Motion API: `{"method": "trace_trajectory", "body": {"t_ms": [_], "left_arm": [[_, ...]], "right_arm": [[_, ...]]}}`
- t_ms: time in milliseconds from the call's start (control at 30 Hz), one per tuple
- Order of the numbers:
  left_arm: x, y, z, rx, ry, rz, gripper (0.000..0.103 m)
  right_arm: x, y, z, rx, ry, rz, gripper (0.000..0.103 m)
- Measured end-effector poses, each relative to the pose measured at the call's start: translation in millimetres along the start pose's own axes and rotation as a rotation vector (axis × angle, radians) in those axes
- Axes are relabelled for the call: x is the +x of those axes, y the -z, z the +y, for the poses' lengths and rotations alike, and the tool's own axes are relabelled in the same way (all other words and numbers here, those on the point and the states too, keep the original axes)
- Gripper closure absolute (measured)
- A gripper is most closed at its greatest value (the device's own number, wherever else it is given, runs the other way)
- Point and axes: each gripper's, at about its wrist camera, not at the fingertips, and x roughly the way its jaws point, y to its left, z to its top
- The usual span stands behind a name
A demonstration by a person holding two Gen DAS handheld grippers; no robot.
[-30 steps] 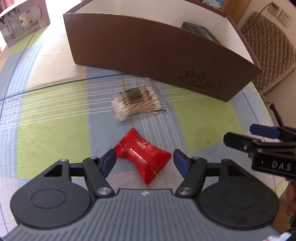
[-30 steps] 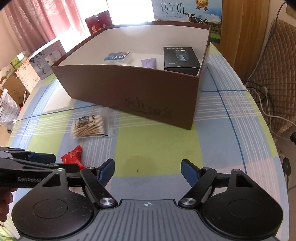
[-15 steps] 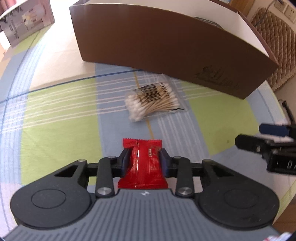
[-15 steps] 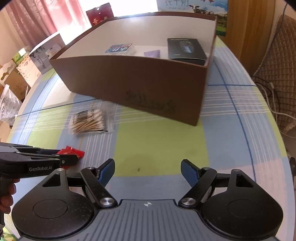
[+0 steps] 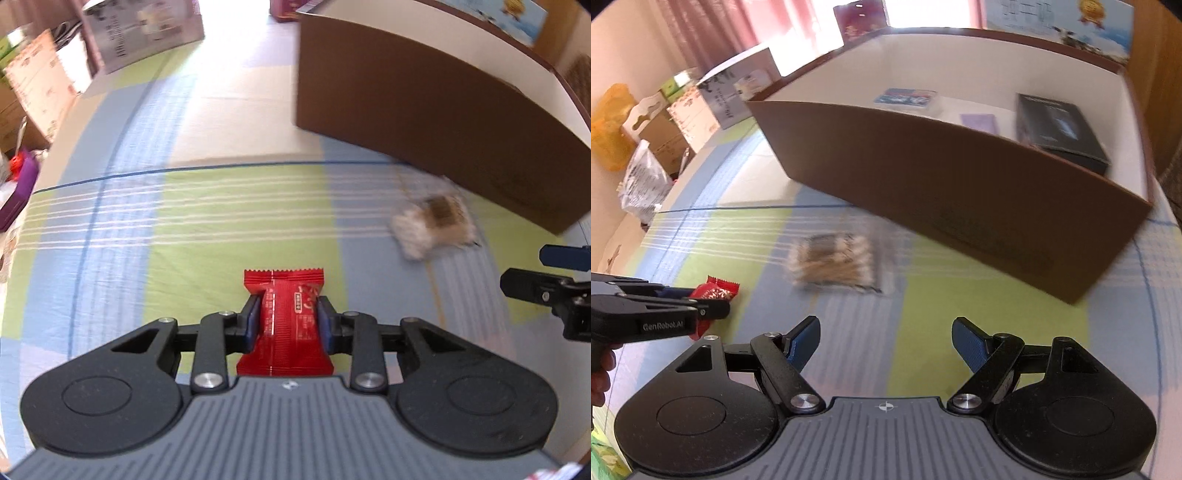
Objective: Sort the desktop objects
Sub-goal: 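Grasp the red candy packet with the left tool while the right tool grasps the cotton swab bag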
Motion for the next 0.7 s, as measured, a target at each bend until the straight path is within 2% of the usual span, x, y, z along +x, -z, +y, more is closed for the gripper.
{"method": "trace_trajectory", "body": {"t_ms": [133, 200, 267, 667, 700], "left_arm": [[0, -7, 13, -0.029, -0.013, -0.006, 0.076], [0, -11, 16, -0.036, -0.014, -0.011, 0.076], [0, -13, 19, -0.038, -0.014, -0.015, 0.076], [6, -21, 24, -0.029, -0.003, -0.014, 0.076], [6, -21, 24, -0.026, -0.003, -0.014, 0.076]], "right_arm": [[16, -13, 11, -0.017, -0.024, -0.01, 0.022], [23, -17, 15, -0.021, -0.03, -0.034, 0.008], [30, -21, 19, -0.032, -0.031, -0.045, 0.005], [65, -28, 33, -0.072, 0.017, -0.021, 0.006], [68, -28, 33, -0.075, 0.025, -0.018, 0.011]]}}
